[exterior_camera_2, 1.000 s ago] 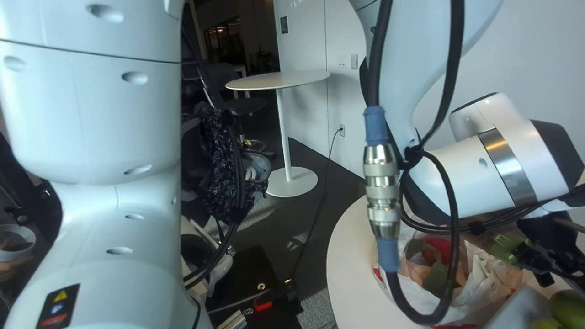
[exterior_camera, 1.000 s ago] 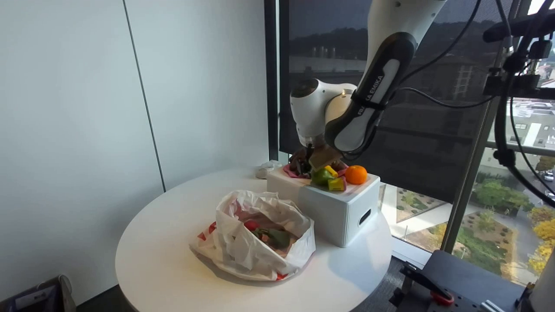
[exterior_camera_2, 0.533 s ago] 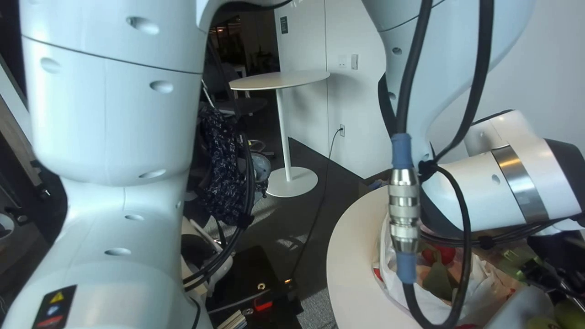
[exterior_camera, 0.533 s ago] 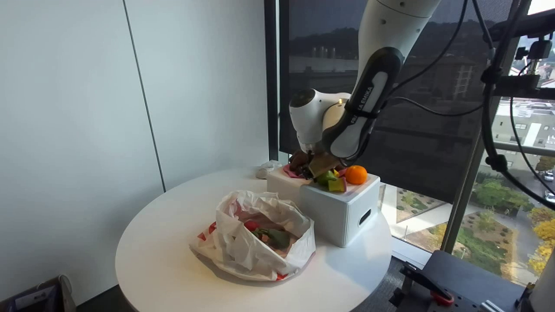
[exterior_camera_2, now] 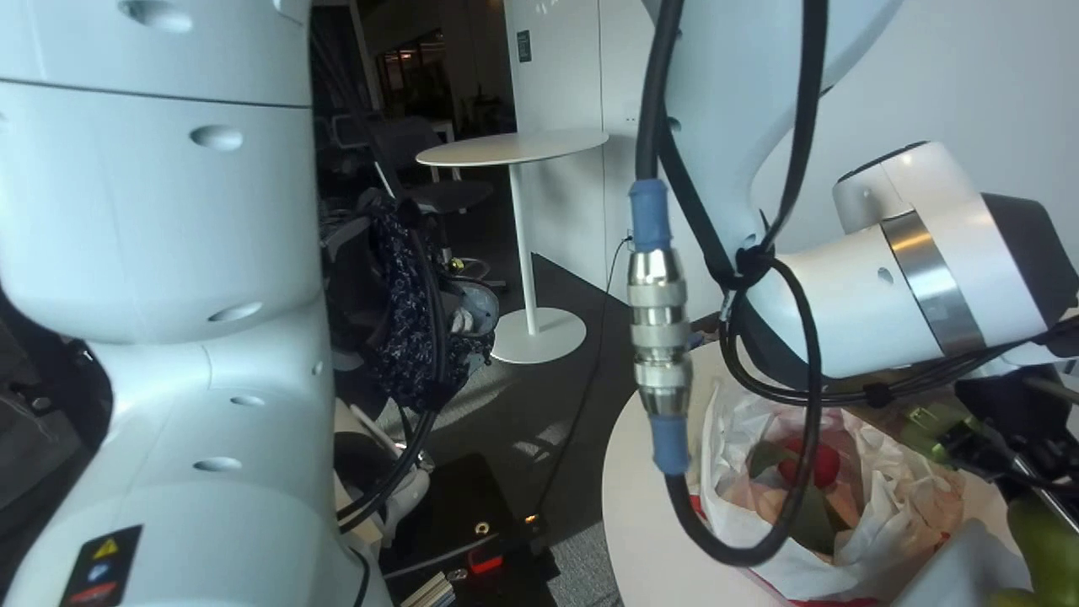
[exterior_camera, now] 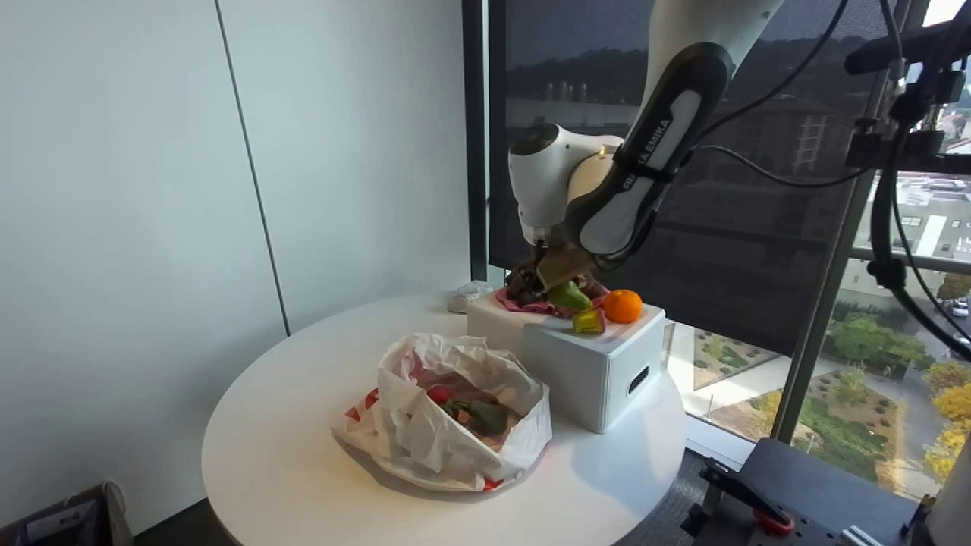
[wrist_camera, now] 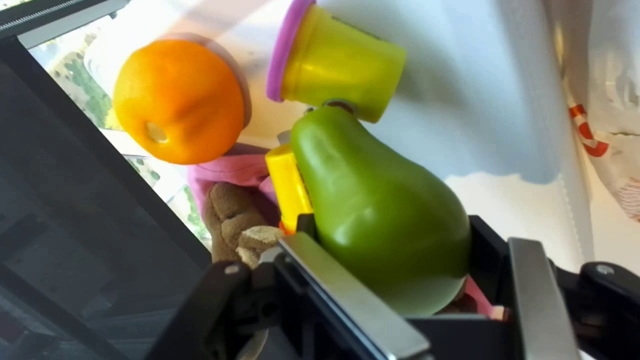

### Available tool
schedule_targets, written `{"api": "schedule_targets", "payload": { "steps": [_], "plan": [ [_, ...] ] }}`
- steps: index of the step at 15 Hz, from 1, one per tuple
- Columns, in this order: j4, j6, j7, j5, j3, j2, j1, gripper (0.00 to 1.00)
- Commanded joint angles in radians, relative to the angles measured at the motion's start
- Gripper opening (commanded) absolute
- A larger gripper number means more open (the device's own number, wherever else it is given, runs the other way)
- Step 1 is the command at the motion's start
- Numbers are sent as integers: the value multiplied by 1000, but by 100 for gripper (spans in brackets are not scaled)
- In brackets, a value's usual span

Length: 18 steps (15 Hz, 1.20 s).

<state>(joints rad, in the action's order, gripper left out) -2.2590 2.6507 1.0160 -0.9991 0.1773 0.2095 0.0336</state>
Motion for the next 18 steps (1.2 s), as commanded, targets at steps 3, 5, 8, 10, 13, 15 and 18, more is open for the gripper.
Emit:
{"api": "schedule_targets", "payload": {
  "steps": [3, 5, 8, 10, 13, 15, 18],
  "plan": [
    [-125, 92, -141, 138, -110, -146, -35, 48],
    [-122, 125, -145, 138, -153, -115, -65, 48],
    [-65, 114, -116, 116, -214, -10, -121, 48],
    [-12, 91, -86, 82, -232, 74, -154, 48],
    [86, 81, -38, -10, -202, 208, -201, 48],
    [141, 56, -23, -38, -190, 275, -217, 53],
    [147, 76, -80, 64, -237, 300, -179, 99]
  ]
}}
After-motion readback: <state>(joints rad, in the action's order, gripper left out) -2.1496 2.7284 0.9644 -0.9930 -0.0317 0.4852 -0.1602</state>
